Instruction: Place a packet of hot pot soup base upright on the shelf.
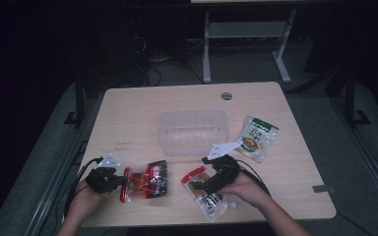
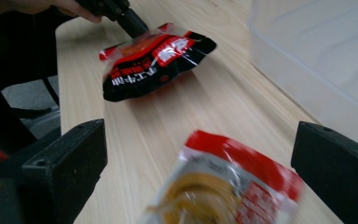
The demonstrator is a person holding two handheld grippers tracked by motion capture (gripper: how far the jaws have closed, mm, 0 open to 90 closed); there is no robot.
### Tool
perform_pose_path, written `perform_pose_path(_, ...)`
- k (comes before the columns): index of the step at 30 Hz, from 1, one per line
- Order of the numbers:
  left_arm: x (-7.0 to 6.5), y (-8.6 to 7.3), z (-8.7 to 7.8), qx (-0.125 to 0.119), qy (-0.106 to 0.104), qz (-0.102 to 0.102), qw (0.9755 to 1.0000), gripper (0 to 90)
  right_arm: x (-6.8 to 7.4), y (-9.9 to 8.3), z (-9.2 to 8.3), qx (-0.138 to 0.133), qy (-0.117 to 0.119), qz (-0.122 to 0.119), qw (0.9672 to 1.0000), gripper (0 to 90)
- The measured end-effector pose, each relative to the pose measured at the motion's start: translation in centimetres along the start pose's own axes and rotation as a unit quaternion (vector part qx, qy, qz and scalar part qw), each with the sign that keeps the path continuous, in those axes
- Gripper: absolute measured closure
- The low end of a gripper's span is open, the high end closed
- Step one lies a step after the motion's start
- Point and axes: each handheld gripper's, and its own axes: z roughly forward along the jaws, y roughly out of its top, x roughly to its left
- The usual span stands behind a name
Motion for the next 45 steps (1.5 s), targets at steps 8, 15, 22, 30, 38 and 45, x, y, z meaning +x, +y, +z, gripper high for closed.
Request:
perform_pose_path(8,0.0,0.0,0.1,0.006,0.004,0.001,1.0,90.0,0.7,1.5,3.7,0.014,0.031,-0.002,0.9994,5.7)
perform_pose_path(15,0.0,0.0,0.1,0.007,0.004,0.0,1.0,90.0,0.9,2.6,6.7,0.017,0.052,0.009,0.9985,7.7)
perform_pose_path(22,0.1,-0.1,0.1,0.005,0.001,-0.007,1.0,90.0,0.8,3.0,8.8,0.027,0.067,0.02,0.9972,12.9)
perform_pose_path(30,0.1,0.0,0.1,0.008,0.004,-0.006,0.9999,90.0,1.1,3.1,10.1,0.036,0.084,0.024,0.9955,18.7)
perform_pose_path(38,0.1,-0.1,0.1,0.005,0.002,-0.012,0.9999,90.0,1.2,3.3,11.0,0.035,0.094,0.022,0.9947,29.1)
perform_pose_path(45,0.1,-0.1,0.1,0.005,0.001,-0.013,0.9999,90.0,1.4,3.6,11.4,0.032,0.105,0.025,0.9937,41.4)
